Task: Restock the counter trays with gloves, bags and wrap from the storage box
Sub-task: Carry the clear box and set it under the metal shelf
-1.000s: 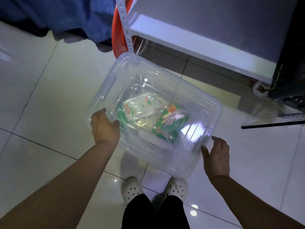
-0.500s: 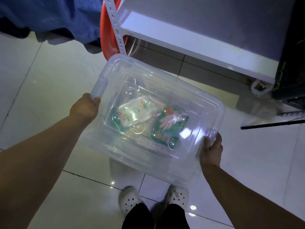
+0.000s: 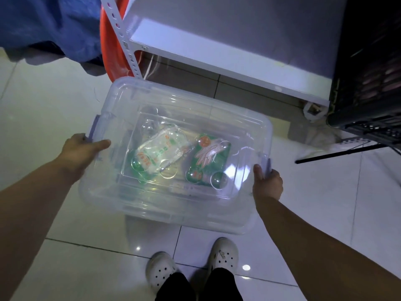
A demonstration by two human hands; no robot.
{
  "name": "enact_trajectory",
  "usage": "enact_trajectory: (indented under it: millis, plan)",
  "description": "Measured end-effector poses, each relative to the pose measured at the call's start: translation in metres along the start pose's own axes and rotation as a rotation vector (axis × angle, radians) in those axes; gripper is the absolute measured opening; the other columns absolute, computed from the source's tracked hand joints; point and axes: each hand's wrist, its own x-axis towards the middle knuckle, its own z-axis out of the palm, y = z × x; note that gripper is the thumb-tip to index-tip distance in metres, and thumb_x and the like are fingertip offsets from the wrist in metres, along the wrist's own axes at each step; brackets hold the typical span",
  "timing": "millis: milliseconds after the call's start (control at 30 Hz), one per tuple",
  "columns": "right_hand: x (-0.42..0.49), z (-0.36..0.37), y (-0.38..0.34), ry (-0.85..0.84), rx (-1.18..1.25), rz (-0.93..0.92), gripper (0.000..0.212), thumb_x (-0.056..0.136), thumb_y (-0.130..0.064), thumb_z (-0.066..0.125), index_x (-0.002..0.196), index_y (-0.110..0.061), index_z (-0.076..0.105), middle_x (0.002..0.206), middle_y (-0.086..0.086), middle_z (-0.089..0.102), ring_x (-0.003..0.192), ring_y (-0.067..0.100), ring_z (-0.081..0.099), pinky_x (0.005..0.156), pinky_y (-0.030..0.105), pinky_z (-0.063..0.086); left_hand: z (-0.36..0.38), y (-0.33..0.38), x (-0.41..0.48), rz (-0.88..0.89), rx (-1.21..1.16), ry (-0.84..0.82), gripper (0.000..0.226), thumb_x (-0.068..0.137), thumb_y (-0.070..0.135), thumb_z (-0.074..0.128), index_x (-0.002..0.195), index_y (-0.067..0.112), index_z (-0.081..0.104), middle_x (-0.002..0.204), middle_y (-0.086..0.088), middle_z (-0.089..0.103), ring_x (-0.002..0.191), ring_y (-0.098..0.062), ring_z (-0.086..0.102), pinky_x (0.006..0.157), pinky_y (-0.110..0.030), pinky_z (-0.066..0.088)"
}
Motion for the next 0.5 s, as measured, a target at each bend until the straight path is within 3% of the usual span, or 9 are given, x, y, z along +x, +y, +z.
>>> enact_trajectory:
  millis: [100, 200, 300, 400, 500]
  plan:
    - [-0.003, 0.001, -0.004, -0.032, 0.130, 0.043, 0.048, 0.086, -0.044, 0.057, 0.114, -0.005, 0.054, 0.108, 0.014, 0.061, 0.094, 0.033, 0.061, 0.089, 0.049, 0.051, 0.004, 0.001, -0.006, 0.097, 0.155, 0.185, 0.035, 0.078, 0.026, 0.073, 0.099, 0.000, 0.064, 0.087, -0.023, 0.059, 0.077, -0.034, 0.056, 0.073, -0.045, 0.049]
    - [-0.006, 0.000, -0.002, -0.025, 0.186, 0.020, 0.037, 0.084, -0.033, 0.057, 0.112, -0.008, 0.054, 0.094, 0.009, 0.060, 0.083, 0.029, 0.058, 0.084, 0.044, 0.052, 0.011, -0.002, -0.011, 0.167, 0.068, 0.207, 0.023, 0.082, 0.019, 0.068, 0.097, 0.004, 0.061, 0.084, -0.019, 0.054, 0.073, -0.028, 0.052, 0.063, -0.038, 0.043]
    - [-0.005, 0.000, 0.003, 0.025, 0.138, -0.056, 0.031, 0.085, -0.028, 0.057, 0.107, -0.007, 0.056, 0.089, 0.012, 0.061, 0.079, 0.033, 0.057, 0.081, 0.044, 0.050, 0.019, -0.007, -0.014, 0.208, 0.099, 0.276, 0.017, 0.084, 0.019, 0.062, 0.094, 0.006, 0.057, 0.079, -0.015, 0.053, 0.068, -0.028, 0.049, 0.064, -0.037, 0.040]
    - [-0.006, 0.004, 0.004, 0.095, 0.075, -0.139, 0.018, 0.086, -0.024, 0.055, 0.085, -0.006, 0.052, 0.073, 0.010, 0.056, 0.072, 0.036, 0.055, 0.070, 0.039, 0.046, 0.024, -0.008, -0.018, 0.253, 0.177, 0.353, 0.015, 0.084, 0.019, 0.057, 0.080, 0.007, 0.051, 0.070, -0.013, 0.051, 0.062, -0.030, 0.045, 0.058, -0.032, 0.032]
    - [-0.007, 0.008, 0.002, 0.138, 0.030, -0.194, 0.019, 0.088, -0.020, 0.052, 0.076, -0.008, 0.045, 0.066, 0.009, 0.050, 0.065, 0.031, 0.048, 0.065, 0.033, 0.036, 0.026, -0.011, -0.018, 0.262, 0.157, 0.383, 0.014, 0.086, 0.019, 0.056, 0.084, 0.006, 0.052, 0.073, -0.015, 0.053, 0.064, -0.031, 0.047, 0.060, -0.031, 0.034]
